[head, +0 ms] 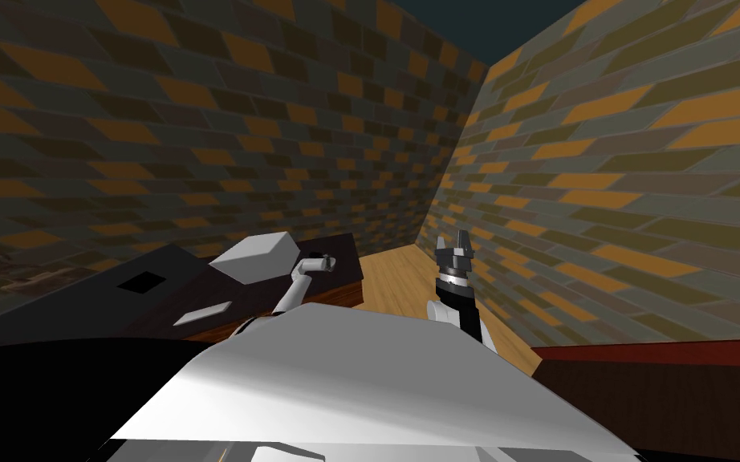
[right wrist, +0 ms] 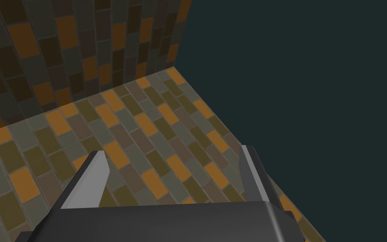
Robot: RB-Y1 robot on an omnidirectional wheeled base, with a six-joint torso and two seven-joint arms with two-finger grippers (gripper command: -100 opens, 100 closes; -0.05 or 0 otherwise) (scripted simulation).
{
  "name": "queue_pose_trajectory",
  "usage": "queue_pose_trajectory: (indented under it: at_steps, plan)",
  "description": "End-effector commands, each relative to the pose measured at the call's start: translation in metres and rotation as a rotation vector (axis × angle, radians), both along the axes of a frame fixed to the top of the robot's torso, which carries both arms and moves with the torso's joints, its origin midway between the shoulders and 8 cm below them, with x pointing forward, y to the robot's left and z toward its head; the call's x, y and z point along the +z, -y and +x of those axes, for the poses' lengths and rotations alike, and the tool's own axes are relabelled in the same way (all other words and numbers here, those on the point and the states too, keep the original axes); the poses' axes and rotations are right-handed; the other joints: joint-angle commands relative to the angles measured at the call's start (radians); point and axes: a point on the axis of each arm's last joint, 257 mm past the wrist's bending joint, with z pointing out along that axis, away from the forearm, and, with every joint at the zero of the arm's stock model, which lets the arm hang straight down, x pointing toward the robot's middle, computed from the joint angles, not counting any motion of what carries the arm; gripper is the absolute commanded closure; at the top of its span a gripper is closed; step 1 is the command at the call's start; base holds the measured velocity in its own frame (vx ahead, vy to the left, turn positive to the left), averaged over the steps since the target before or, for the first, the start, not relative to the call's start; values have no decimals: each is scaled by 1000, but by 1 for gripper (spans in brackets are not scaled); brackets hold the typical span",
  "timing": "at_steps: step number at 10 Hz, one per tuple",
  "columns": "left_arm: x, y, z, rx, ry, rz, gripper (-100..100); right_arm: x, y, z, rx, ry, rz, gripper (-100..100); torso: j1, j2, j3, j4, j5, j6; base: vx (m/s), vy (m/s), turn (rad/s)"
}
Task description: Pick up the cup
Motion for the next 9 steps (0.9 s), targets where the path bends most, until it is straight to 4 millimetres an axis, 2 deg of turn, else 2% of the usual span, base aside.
queue_pose_trajectory:
  at_steps: [1, 3, 4, 9]
  plan:
    - [-8, -4, -9, 10, -41, -11, -100, 0, 0, 0, 0, 0, 0, 0, 0, 0, 0, 0, 0, 0, 37, -30, -2]
    - [-22, -12, -22, 35, -125, -34, -100, 0, 0, 0, 0, 0, 0, 0, 1, 0, 0, 0, 0, 0, 48, -27, -7]
    - [-23, -12, -23, 35, -129, -34, -100, 0, 0, 0, 0, 0, 0, 0, 0, 0, 0, 0, 0, 0, 39, -23, -3]
    - [-44, -30, -54, 85, -274, -65, -100, 0, 0, 0, 0, 0, 0, 0, 1, 0, 0, 0, 0, 0, 42, -17, -11]
